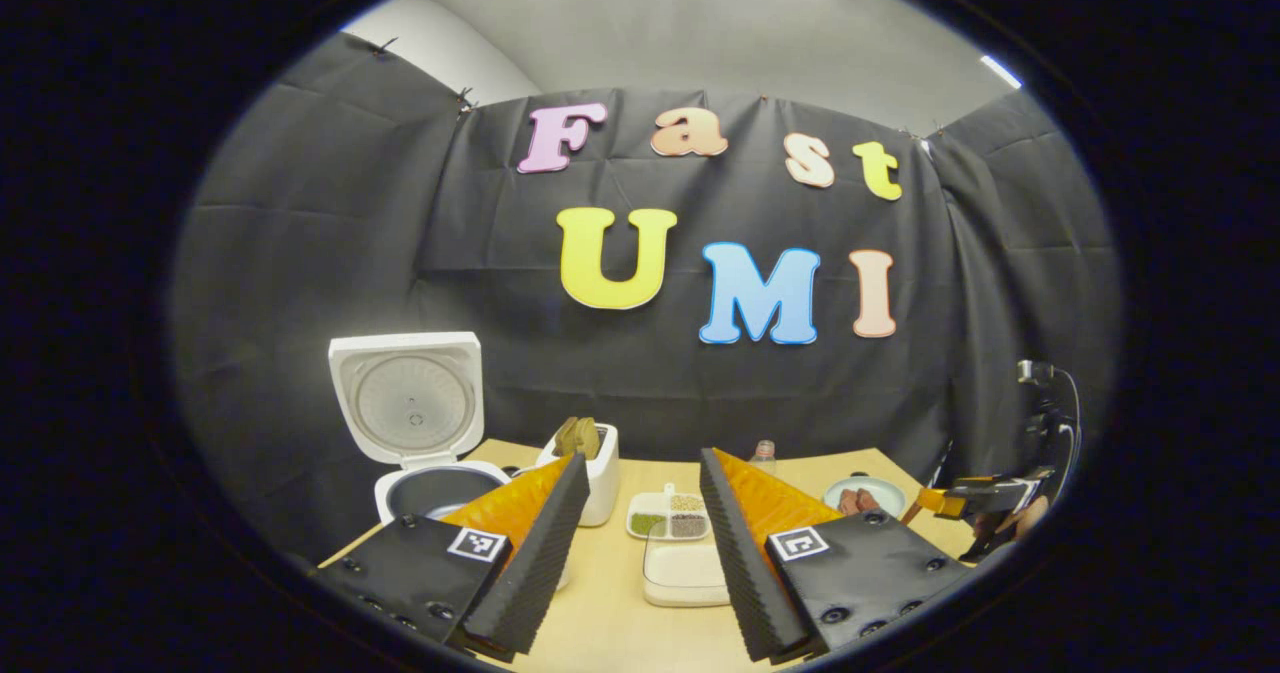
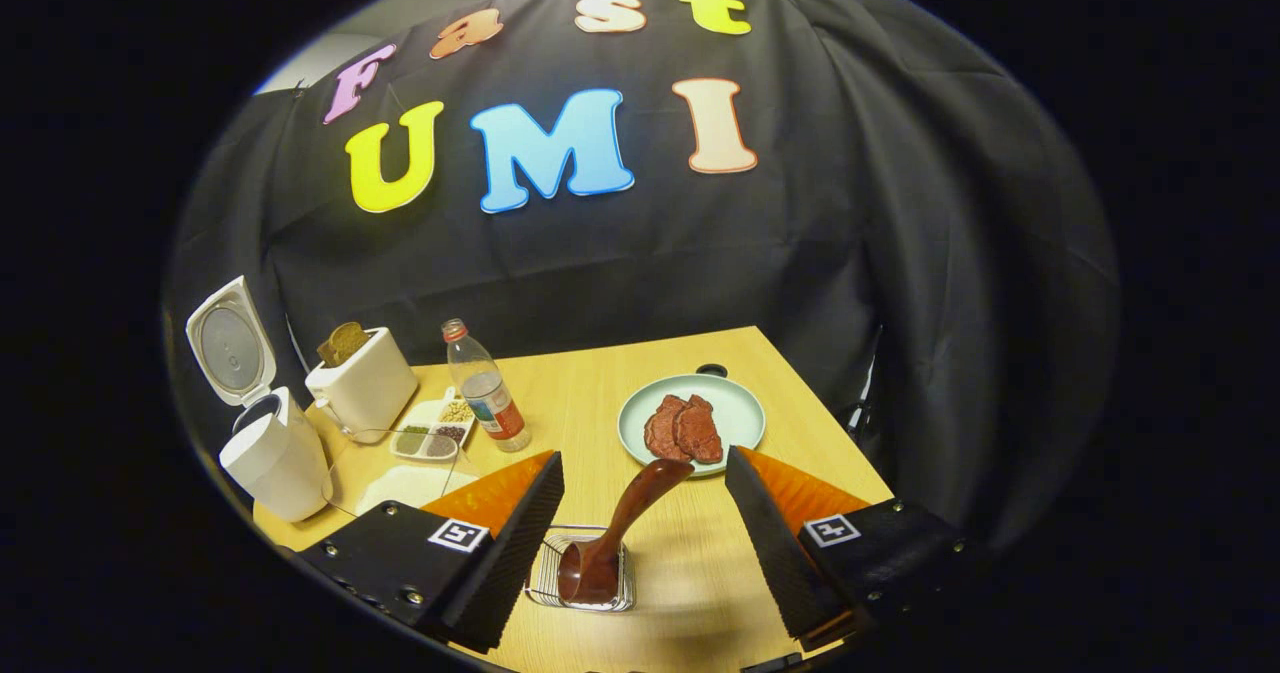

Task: Close the left gripper, press the button to open the rice cooker; take a wooden spoon from the chopstick holder with the right hand, scoop a spoonful of rice and pour it into the rice cooker, then put the wooden spoon back into the chopstick holder.

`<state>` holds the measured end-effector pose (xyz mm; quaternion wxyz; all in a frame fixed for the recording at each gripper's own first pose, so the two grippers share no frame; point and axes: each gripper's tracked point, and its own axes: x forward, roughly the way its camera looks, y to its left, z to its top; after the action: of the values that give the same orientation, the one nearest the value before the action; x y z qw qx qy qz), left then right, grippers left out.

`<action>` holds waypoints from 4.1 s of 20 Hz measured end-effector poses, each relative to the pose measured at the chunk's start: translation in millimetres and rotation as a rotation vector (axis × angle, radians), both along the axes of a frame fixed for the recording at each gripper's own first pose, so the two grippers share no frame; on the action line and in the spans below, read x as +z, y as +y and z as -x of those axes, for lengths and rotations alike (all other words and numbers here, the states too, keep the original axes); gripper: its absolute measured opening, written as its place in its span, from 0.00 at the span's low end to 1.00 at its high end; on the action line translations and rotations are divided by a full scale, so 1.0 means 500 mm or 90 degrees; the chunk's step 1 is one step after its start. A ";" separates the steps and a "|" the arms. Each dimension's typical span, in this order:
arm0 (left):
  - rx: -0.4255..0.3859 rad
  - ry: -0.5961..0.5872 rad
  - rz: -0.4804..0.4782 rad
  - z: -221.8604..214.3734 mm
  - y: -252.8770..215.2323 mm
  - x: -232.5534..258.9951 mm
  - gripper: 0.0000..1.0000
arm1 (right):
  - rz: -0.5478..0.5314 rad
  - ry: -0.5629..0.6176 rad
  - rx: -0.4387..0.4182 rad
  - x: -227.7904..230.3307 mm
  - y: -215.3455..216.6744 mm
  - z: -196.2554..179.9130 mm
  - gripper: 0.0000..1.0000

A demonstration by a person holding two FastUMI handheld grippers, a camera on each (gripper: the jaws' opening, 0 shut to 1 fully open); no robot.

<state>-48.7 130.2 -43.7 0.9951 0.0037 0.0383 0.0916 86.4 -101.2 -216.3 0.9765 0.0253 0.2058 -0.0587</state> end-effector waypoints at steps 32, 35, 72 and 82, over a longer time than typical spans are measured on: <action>-0.020 -0.021 -0.039 0.016 0.074 0.017 0.92 | -0.174 -0.109 0.103 0.178 0.188 -0.013 0.09; -0.038 -0.024 -0.032 0.017 0.108 0.015 0.92 | -0.168 -0.136 0.128 0.204 0.267 -0.038 0.09; -0.019 0.023 0.003 0.060 0.276 -0.050 0.95 | -0.665 -0.093 0.066 0.051 0.425 -0.155 0.09; -0.038 -0.015 0.007 0.059 0.288 -0.035 0.95 | -0.733 -0.125 0.087 0.176 0.456 -0.134 0.09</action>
<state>-78.1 274.4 -61.2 0.9977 -0.0019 0.0266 0.0617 153.3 126.6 -128.5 0.8216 0.5436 0.1140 0.1281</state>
